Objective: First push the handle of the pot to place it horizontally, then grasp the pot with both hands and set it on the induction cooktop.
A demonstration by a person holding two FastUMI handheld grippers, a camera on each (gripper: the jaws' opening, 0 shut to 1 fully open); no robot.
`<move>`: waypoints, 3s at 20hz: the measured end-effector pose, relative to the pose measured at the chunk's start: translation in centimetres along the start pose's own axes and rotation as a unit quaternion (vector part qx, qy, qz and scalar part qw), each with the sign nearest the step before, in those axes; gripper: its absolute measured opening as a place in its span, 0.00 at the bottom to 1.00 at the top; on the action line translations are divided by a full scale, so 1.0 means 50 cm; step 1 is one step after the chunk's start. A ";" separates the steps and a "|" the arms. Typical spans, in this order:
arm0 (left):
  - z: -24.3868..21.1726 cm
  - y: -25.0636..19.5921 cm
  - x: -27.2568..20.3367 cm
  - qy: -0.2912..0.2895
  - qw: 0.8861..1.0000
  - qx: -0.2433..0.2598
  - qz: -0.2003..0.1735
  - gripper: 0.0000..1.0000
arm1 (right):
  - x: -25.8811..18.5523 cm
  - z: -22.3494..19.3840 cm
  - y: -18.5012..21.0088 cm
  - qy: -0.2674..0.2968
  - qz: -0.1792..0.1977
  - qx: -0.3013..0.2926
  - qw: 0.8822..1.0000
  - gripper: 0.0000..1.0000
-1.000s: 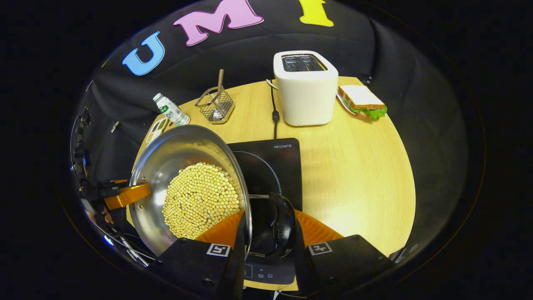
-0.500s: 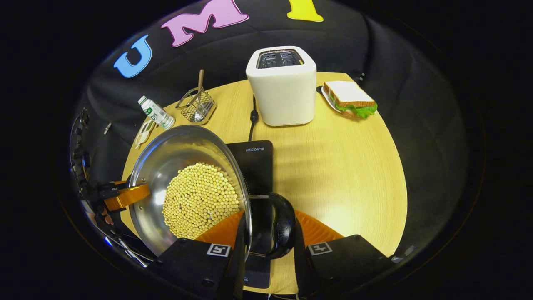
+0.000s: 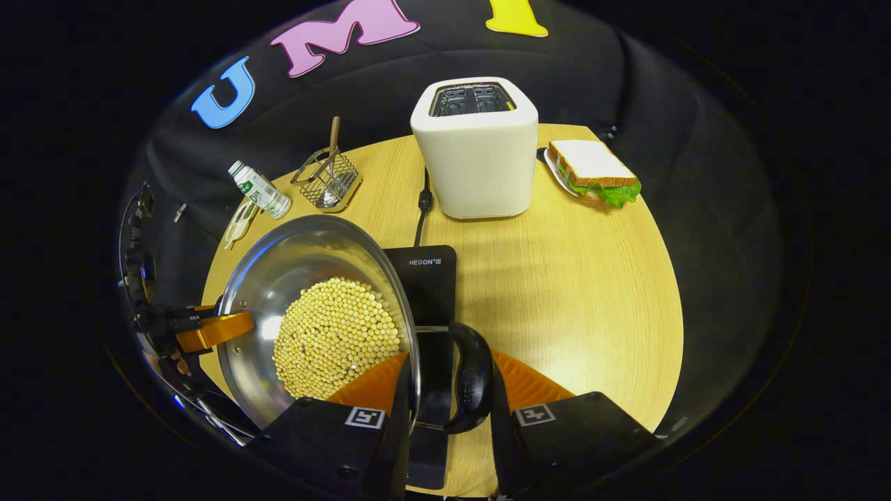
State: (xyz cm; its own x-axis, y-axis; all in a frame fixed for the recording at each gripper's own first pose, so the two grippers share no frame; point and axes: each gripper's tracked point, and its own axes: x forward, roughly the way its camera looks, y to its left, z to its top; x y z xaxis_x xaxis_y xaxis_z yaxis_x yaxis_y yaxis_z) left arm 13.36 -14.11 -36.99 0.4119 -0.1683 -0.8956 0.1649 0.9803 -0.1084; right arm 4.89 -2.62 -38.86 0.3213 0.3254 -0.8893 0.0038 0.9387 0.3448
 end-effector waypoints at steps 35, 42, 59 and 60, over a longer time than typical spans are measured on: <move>0.123 0.005 -0.403 -0.318 0.947 0.036 -0.012 0.95 | -0.431 0.157 0.137 -0.359 -0.081 -0.069 0.927 0.99; 0.157 0.053 -0.633 -0.469 0.882 0.045 0.021 0.95 | -0.652 0.203 0.213 -0.503 -0.083 -0.073 0.857 0.99; 0.032 0.171 -0.895 -0.552 0.830 0.002 0.080 0.95 | -0.855 0.142 0.340 -0.608 -0.088 -0.095 0.783 0.98; 0.027 0.174 -0.891 -0.549 0.832 0.000 0.083 0.95 | -0.852 0.141 0.338 -0.606 -0.089 -0.093 0.785 0.97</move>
State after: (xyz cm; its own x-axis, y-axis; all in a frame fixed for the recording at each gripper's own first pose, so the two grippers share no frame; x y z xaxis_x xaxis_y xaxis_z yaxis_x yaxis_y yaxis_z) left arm -2.34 1.78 2.57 0.9991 -0.0240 0.0348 0.0248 0.9994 -0.0221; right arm -2.06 -1.41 6.99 0.9967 -0.0551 0.0598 0.0492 0.9941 0.0968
